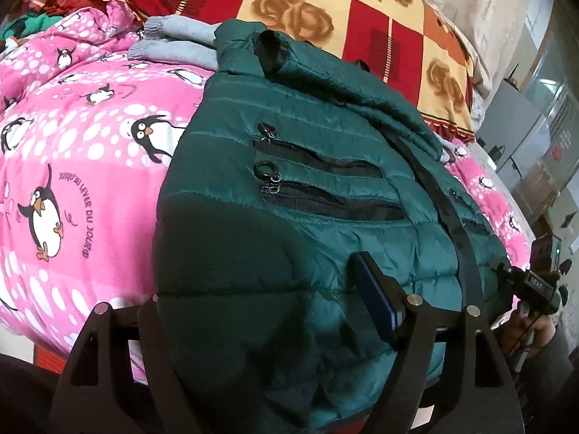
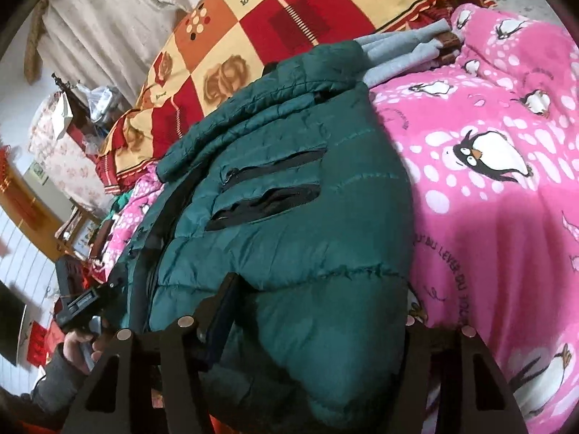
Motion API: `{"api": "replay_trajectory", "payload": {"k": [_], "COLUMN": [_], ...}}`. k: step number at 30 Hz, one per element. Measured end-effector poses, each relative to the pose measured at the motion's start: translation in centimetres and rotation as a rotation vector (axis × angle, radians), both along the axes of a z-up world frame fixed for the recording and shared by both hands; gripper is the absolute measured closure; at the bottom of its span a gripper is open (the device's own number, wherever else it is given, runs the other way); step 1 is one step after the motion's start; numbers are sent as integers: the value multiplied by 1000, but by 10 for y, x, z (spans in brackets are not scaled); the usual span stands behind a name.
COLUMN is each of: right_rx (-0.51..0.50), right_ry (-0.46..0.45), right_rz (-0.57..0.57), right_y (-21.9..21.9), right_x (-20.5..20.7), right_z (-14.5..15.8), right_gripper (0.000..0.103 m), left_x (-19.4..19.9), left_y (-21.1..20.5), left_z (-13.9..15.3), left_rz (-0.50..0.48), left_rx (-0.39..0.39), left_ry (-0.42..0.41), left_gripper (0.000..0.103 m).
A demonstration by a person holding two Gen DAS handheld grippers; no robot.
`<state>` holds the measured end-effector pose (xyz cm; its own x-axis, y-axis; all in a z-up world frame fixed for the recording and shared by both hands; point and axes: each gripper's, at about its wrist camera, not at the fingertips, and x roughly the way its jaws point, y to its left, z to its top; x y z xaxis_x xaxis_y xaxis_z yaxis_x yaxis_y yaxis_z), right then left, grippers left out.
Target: Fold large clothes
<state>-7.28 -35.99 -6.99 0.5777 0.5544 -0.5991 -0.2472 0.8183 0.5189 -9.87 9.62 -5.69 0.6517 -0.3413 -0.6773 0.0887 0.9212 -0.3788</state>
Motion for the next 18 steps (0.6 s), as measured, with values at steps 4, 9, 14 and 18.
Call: {"api": "replay_trajectory", "payload": {"k": [4, 9, 14, 18], "right_rx": [21, -18, 108, 96], "right_ry": [-109, -36, 28, 11], "right_rz": [25, 19, -12, 30], "right_y": [-3, 1, -7, 0], "right_x": [-8, -1, 4, 3], "right_z": [22, 8, -6, -5], "right_gripper": [68, 73, 65, 45], "left_x": [-3, -6, -1, 0], "left_y": [-1, 4, 4, 0], "left_z": [7, 11, 3, 2], "left_rz": [16, 51, 55, 50], "left_rx": [11, 28, 8, 0], "left_ry": [-24, -47, -9, -10], "left_gripper": [43, 71, 61, 47]}}
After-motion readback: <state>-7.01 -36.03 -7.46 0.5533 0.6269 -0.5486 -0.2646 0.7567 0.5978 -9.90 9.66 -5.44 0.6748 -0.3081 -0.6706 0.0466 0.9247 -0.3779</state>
